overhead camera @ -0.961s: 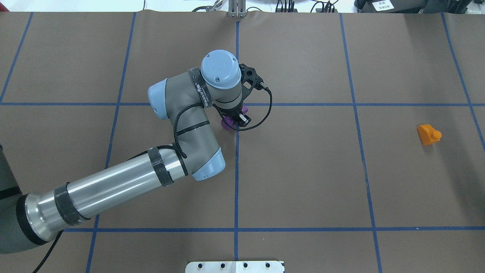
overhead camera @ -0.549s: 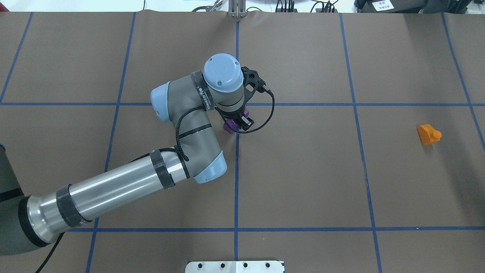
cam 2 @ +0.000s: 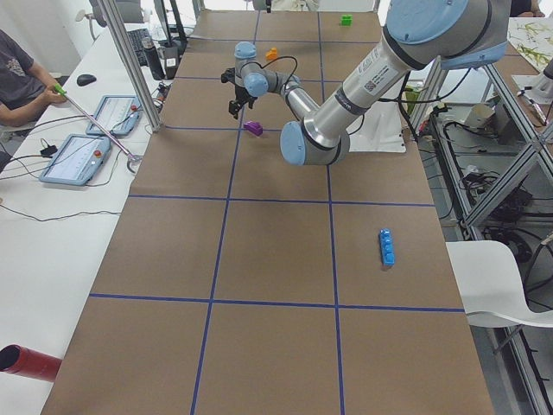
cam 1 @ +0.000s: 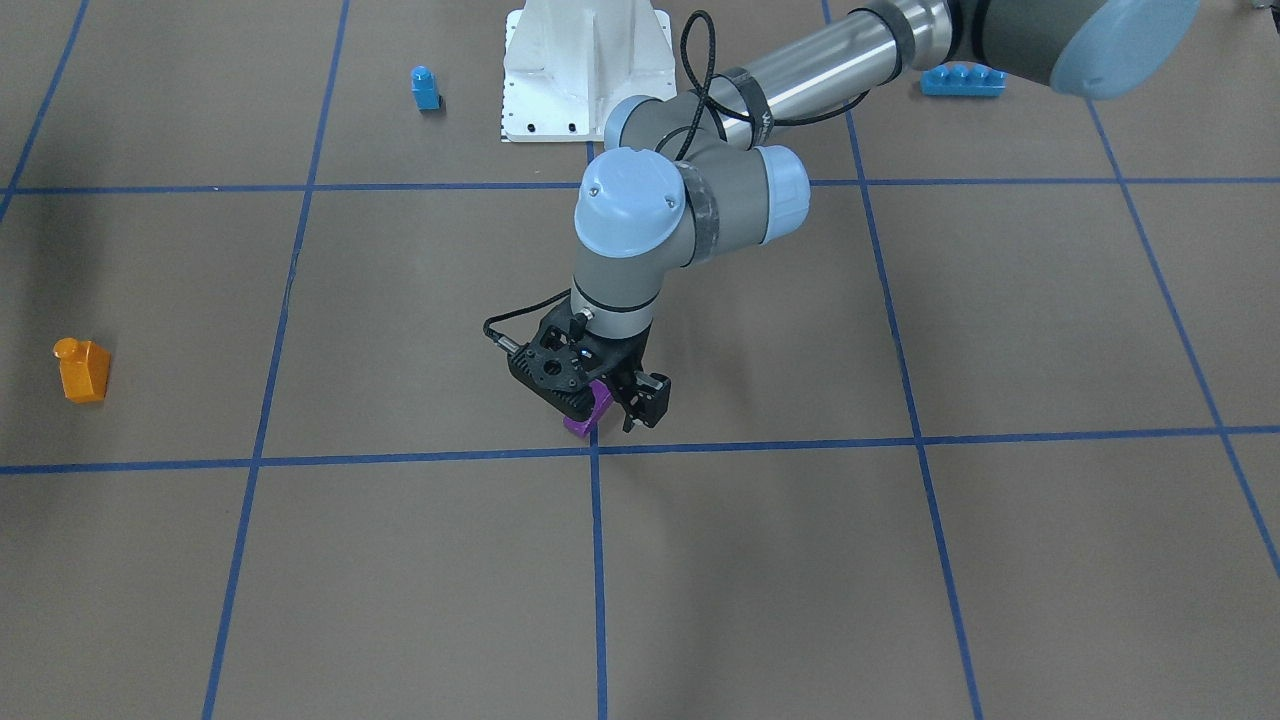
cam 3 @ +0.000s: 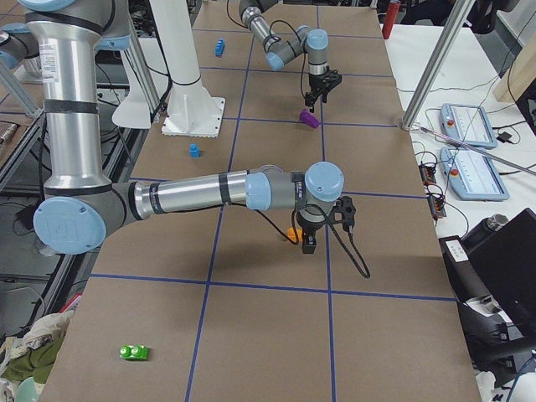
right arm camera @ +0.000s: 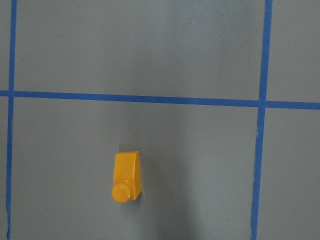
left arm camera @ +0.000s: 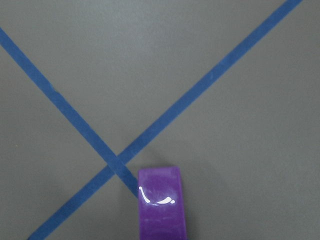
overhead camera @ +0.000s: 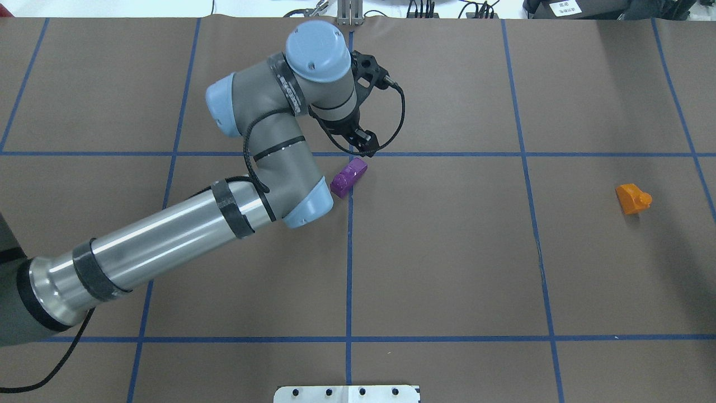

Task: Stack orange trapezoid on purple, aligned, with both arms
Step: 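Release the purple block and lift the left gripper while the right reaches orange, then close the right gripper on the orange trapezoid block, then carry the orange block over the purple block while the left arm withdraws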

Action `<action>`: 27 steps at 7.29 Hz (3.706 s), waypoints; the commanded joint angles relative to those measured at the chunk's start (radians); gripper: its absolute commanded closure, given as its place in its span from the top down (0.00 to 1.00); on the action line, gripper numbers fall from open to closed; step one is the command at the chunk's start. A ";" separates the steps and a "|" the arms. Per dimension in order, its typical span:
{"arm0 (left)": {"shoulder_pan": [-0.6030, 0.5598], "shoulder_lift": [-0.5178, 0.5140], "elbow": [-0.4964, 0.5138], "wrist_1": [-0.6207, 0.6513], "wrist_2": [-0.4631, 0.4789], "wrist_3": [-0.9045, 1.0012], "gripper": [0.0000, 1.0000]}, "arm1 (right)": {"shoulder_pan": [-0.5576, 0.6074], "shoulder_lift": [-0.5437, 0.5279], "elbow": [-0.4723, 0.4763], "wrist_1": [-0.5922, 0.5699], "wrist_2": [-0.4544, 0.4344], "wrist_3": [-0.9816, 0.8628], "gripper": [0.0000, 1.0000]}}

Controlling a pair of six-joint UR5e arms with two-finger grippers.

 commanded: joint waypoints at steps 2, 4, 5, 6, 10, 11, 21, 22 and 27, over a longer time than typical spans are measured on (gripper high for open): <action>-0.162 0.035 -0.239 0.305 -0.089 0.015 1.00 | -0.205 -0.071 0.006 0.366 -0.157 0.384 1.00; -0.194 0.133 -0.347 0.314 -0.091 0.015 1.00 | -0.348 -0.083 -0.002 0.506 -0.250 0.574 1.00; -0.196 0.155 -0.363 0.313 -0.089 0.015 1.00 | -0.410 -0.089 -0.019 0.508 -0.317 0.580 1.00; -0.196 0.159 -0.371 0.313 -0.089 0.014 1.00 | -0.428 -0.086 -0.028 0.508 -0.319 0.577 1.00; -0.196 0.163 -0.372 0.313 -0.088 0.014 1.00 | -0.437 -0.037 -0.115 0.506 -0.314 0.545 1.00; -0.196 0.164 -0.372 0.313 -0.088 0.014 1.00 | -0.437 -0.036 -0.131 0.506 -0.314 0.515 1.00; -0.196 0.184 -0.389 0.311 -0.089 0.012 1.00 | -0.439 -0.013 -0.146 0.502 -0.239 0.457 0.00; -0.196 0.190 -0.391 0.311 -0.089 0.014 1.00 | -0.431 -0.005 -0.116 0.491 -0.186 0.463 0.00; -0.337 0.381 -0.478 0.316 -0.161 0.139 1.00 | -0.466 0.463 0.020 0.011 -0.161 0.953 0.00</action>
